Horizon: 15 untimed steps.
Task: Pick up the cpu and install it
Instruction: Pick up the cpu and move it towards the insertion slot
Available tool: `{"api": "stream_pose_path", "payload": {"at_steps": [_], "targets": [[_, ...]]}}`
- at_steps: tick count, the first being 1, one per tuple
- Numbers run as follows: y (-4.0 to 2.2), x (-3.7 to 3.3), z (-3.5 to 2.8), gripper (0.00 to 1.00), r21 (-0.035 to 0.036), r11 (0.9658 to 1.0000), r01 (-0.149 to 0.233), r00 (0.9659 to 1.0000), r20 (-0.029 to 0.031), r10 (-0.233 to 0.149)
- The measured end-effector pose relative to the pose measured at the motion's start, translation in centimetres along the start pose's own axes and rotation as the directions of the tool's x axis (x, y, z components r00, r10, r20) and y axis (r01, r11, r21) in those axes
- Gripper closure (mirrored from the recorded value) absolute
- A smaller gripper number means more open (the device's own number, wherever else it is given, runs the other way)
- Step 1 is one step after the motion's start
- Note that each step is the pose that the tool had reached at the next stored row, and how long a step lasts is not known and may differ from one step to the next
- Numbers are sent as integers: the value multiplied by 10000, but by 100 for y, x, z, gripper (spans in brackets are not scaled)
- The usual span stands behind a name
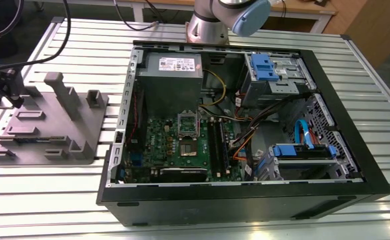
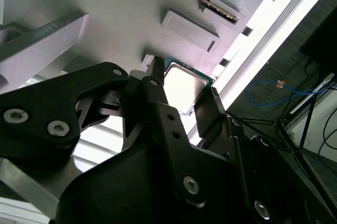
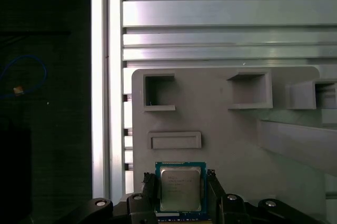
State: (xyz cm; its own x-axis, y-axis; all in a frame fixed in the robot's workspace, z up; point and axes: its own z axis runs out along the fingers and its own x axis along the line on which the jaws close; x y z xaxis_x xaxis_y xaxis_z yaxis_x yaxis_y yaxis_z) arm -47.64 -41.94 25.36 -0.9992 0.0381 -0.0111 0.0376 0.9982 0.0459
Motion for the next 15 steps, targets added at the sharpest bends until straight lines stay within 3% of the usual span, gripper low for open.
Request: {"api": "stream_pose_path", "payload": {"at_steps": [9,11,15], "targets": [[2,0,-39,53,0,10000,-1,10000,1,1],[7,-1,-139,53,0,10000,-1,10000,0,1],[7,-2,-146,53,0,10000,0,10000,0,0]]}}
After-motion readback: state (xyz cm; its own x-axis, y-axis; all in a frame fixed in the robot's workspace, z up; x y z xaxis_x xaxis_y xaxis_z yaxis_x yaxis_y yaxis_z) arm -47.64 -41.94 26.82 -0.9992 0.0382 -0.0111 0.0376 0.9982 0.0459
